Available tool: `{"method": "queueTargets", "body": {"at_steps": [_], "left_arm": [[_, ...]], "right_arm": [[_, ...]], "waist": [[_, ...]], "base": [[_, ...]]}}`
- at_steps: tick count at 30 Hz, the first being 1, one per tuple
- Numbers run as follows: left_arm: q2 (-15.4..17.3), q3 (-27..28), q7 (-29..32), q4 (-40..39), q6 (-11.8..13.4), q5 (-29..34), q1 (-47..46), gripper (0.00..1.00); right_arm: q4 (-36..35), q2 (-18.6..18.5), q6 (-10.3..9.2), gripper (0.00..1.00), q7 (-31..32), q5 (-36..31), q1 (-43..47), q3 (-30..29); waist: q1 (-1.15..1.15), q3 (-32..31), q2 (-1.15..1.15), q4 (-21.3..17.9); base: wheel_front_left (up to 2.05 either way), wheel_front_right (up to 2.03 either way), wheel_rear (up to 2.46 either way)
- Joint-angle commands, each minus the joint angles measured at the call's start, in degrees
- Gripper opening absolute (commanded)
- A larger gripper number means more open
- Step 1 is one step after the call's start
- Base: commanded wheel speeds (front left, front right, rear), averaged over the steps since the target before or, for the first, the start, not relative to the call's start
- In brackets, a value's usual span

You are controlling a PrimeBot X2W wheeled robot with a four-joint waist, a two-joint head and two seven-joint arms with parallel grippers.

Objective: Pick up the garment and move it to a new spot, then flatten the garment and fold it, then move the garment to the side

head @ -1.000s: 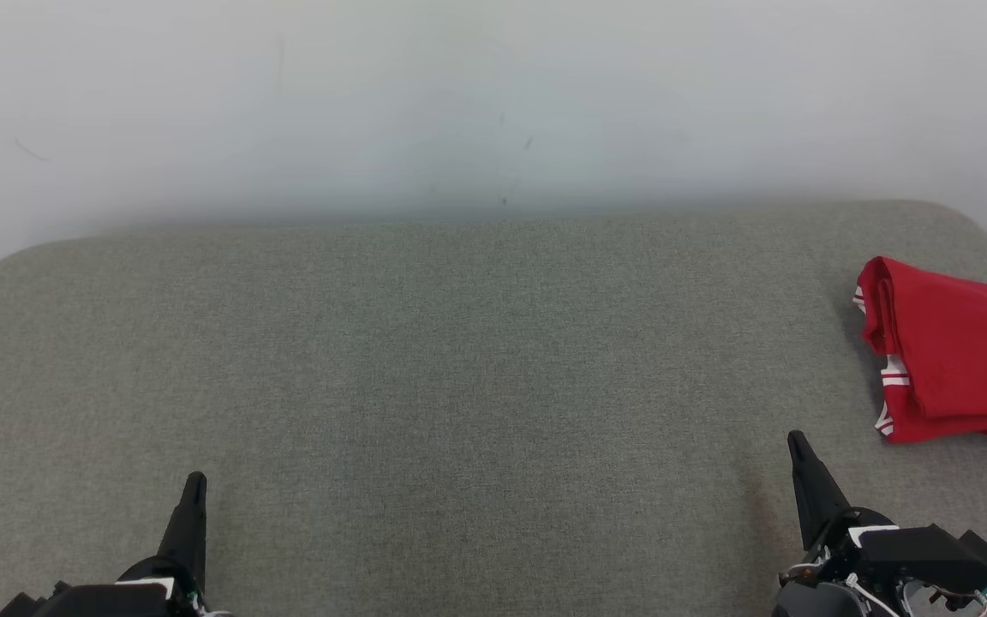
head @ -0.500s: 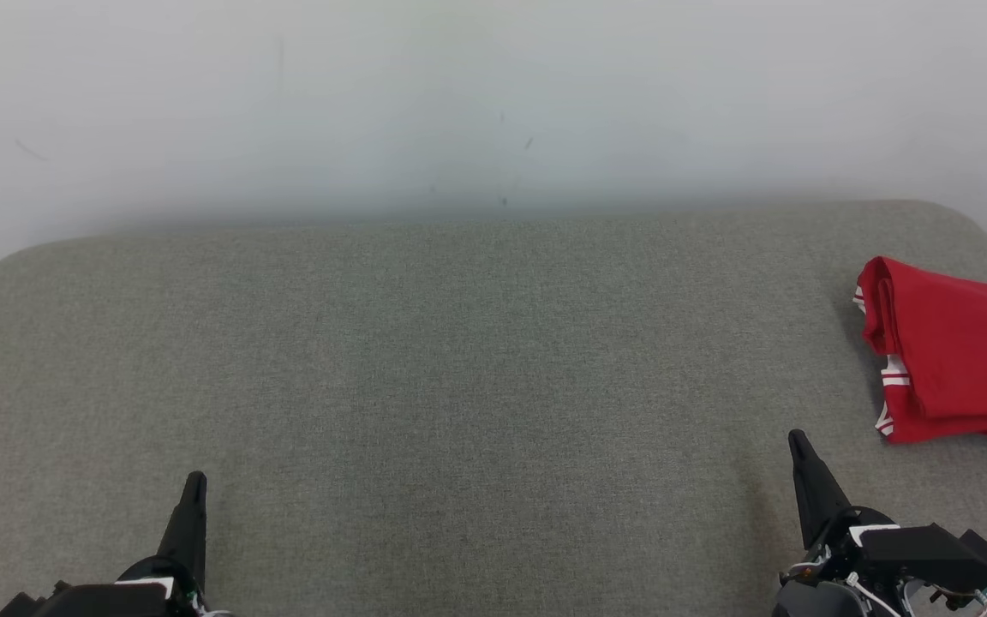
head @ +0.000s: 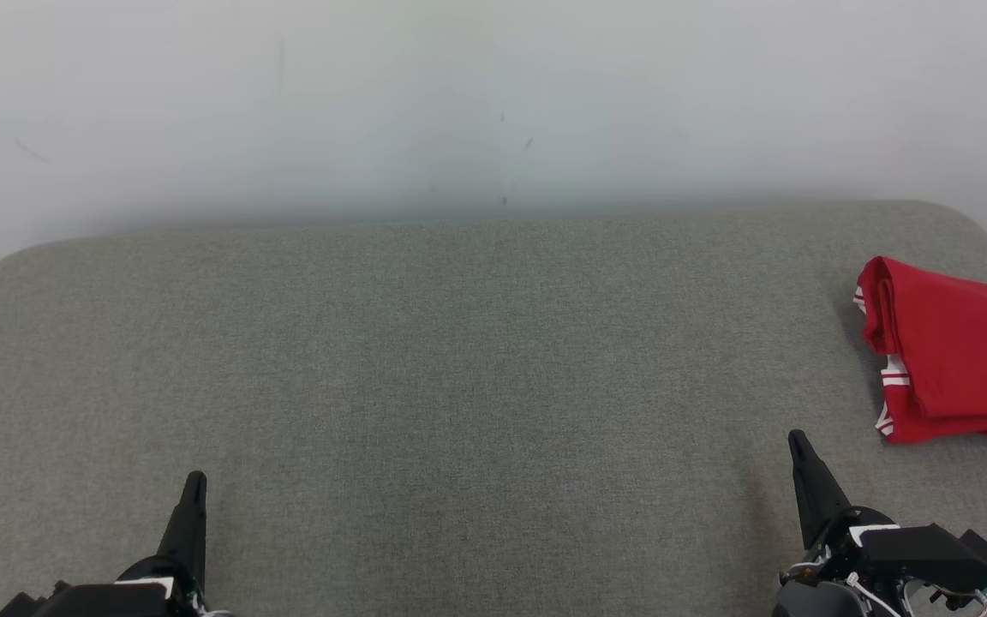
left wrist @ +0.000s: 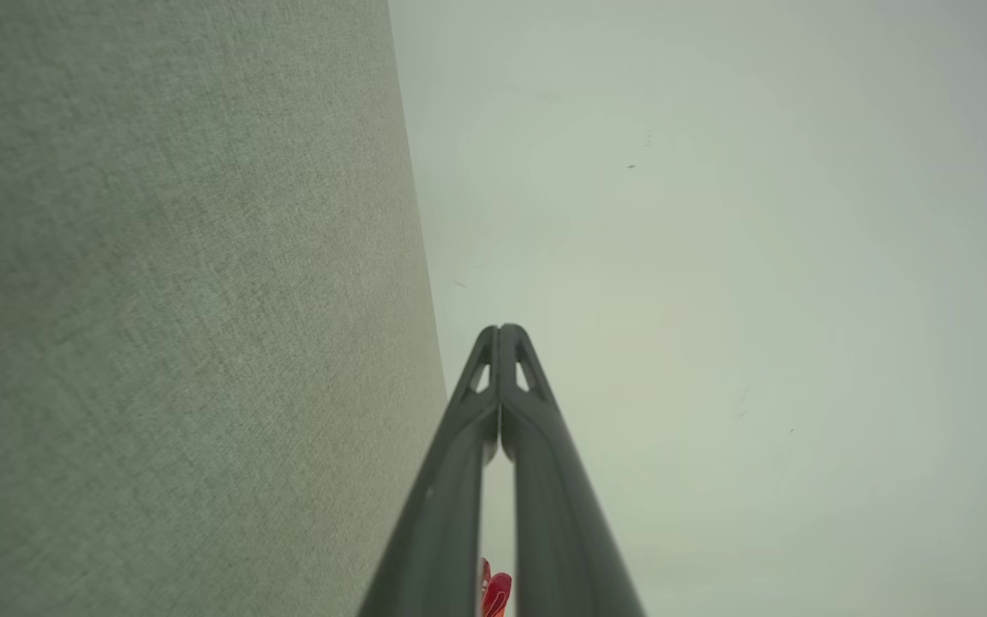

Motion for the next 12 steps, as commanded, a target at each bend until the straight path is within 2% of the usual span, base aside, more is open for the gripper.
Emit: {"method": "queueTargets", "body": {"at_steps": [1, 12], "left_arm": [[0.13, 0.17, 0.12, 0.08, -0.21, -0.27, -0.58, 0.00], [0.13, 0.16, 0.11, 0.07, -0.20, -0.27, -0.58, 0.00]], "right_arm": [[-0.13, 0.13, -0.12, 0.00, 0.18, 0.09, -0.28, -0.02], [-0.13, 0.13, -0.12, 0.00, 0.18, 0.09, -0.28, -0.02]], "waist": [[0.00, 0.00, 0.00, 0.00], [0.00, 0.00, 0.00, 0.00]], "base": [[0.00, 0.00, 0.00], [0.00, 0.00, 0.00]]}}
